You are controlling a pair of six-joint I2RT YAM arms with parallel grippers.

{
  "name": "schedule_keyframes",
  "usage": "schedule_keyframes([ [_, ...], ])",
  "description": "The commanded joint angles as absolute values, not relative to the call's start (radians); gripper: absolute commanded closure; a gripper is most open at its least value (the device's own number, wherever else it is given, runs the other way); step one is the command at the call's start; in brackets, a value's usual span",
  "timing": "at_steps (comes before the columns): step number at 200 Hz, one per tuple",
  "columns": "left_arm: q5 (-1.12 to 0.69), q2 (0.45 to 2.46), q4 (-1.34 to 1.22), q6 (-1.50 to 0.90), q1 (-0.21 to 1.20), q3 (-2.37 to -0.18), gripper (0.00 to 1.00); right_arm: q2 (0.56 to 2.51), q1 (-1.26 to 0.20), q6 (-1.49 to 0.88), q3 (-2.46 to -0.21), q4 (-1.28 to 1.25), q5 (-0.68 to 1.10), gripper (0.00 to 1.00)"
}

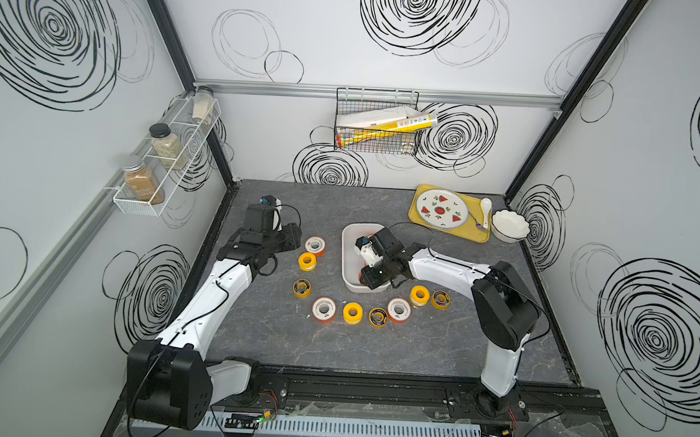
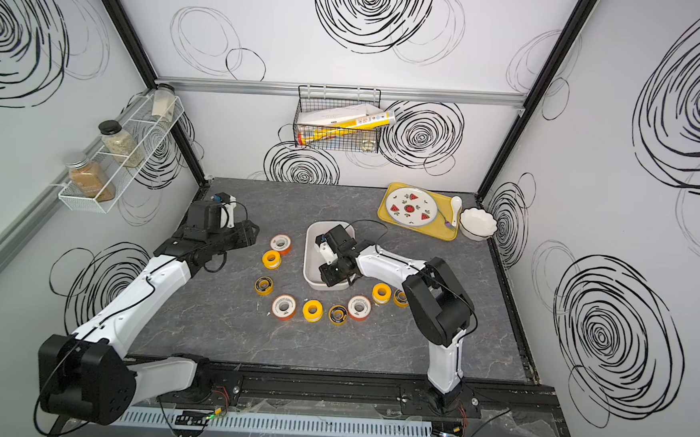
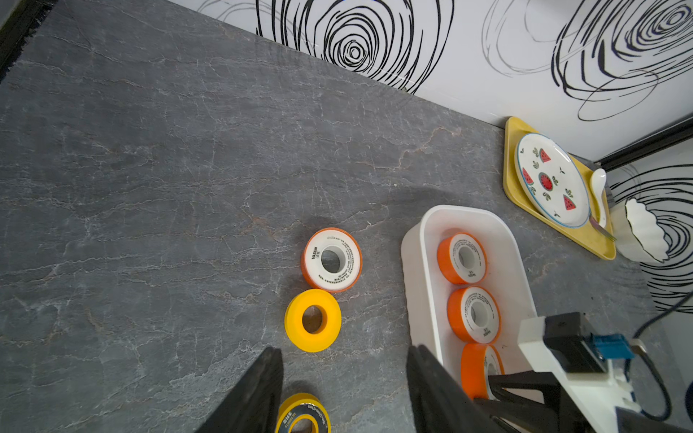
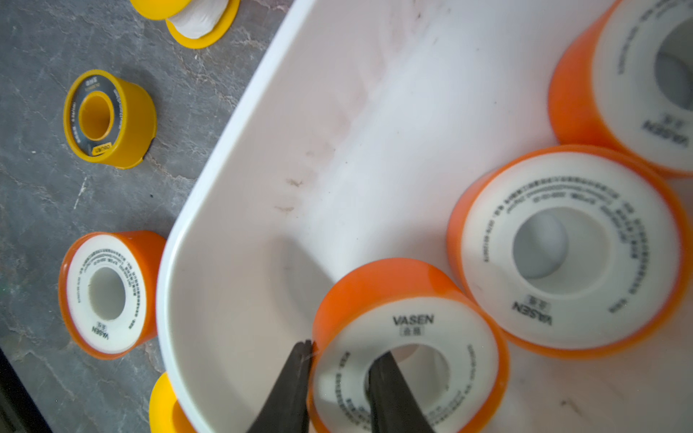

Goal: Put the sealing tape into the storage box
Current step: Place the sealing tape in the storage box.

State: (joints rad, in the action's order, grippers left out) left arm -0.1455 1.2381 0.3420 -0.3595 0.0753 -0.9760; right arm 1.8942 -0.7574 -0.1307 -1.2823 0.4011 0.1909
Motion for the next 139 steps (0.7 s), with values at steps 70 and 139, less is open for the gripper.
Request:
schedule_keyframes([
  [70,-0.154,1.244,0.322,-0.364,0.064,-0.977,0.40,1.912,-0.764,-0.114,-1.285,0.480,0.116,0.68],
  [139,-0.153,1.241,0.324,-0.362,0.064,-0.977,0.40,1.914,-0.764,-0.113,-1.299,0.506,0.073,0.58],
])
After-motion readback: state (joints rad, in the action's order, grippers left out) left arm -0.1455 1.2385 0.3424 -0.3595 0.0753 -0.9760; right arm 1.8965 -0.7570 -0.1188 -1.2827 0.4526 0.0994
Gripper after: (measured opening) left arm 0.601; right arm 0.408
